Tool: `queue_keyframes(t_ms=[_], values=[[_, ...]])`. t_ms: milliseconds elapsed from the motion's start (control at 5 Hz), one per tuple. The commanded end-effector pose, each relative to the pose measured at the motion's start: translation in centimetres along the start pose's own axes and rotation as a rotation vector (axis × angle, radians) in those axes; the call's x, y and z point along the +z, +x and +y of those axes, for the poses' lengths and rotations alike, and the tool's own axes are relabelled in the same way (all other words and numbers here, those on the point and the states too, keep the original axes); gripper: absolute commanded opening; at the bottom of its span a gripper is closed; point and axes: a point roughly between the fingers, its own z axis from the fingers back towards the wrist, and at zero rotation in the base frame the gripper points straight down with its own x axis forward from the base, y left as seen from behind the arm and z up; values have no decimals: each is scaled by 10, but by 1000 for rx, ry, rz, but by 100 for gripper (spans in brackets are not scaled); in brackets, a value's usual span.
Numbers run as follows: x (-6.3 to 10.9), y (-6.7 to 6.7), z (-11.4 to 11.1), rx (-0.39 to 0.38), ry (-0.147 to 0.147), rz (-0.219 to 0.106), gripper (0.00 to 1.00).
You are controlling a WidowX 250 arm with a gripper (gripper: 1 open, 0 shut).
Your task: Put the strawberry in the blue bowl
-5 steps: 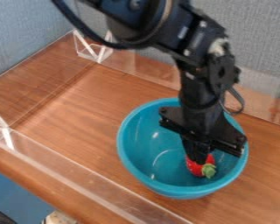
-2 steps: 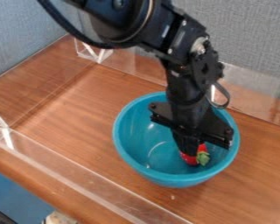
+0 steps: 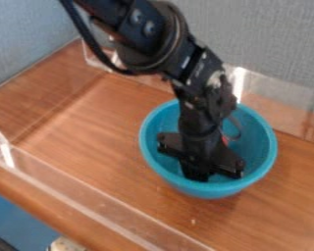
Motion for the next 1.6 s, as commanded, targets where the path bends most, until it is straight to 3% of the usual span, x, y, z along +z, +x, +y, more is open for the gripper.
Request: queue_keyframes(t_ms=[0, 200, 400, 1000, 1400], values=[[-32, -61, 12, -26, 70, 251, 0], [-18, -68, 14, -53, 74, 263, 0], [-4, -64, 10, -58, 76, 254, 0], [17, -32, 8, -97, 84, 223, 0], [8, -12, 10, -136, 79, 203, 0]])
